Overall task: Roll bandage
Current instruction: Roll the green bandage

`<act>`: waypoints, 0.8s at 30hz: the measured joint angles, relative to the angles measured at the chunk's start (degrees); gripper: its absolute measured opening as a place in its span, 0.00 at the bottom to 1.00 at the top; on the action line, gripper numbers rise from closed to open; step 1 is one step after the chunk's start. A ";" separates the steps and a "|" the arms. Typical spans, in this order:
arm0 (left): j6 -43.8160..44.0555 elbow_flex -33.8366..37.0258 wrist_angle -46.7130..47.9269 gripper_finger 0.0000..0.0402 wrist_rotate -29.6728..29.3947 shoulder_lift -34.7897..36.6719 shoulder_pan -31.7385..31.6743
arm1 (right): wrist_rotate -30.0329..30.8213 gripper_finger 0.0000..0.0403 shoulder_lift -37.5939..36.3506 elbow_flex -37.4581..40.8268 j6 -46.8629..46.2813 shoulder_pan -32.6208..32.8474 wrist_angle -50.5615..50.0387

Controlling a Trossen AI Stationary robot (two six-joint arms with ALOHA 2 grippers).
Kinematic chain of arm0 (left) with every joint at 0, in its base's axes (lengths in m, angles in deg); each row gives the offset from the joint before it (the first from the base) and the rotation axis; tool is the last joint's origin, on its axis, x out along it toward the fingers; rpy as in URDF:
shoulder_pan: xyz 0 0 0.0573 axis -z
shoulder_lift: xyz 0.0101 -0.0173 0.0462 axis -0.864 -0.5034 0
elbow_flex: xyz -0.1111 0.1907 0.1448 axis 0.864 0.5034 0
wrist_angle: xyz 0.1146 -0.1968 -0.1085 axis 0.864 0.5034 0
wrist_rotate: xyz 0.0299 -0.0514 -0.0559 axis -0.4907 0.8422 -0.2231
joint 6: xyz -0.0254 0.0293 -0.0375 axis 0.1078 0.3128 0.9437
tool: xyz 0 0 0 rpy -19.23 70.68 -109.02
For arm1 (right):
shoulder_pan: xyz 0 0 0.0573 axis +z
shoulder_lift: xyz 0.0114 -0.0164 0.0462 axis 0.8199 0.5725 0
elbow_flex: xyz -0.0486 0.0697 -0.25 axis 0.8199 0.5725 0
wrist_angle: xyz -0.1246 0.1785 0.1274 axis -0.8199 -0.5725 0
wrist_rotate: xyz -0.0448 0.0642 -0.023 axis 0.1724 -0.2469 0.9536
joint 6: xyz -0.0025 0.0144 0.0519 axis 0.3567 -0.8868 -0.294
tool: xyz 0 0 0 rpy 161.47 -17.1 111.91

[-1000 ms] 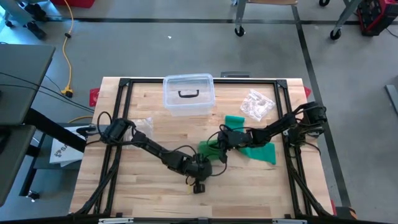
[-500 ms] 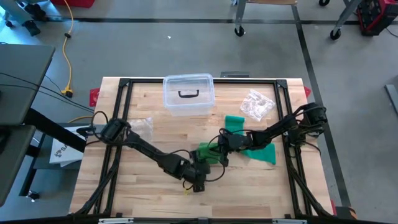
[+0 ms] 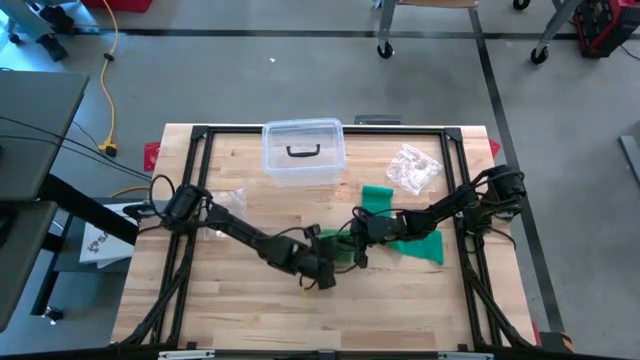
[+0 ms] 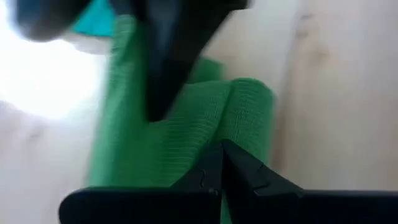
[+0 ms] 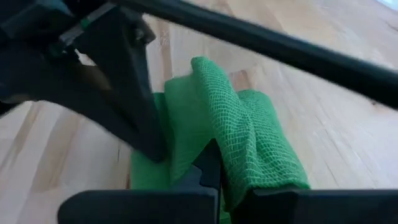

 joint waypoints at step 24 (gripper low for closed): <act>0.00 1.16 -0.23 0.00 16.39 -0.03 2.11 | -1.93 0.40 -1.74 -0.04 -0.38 6.34 -1.04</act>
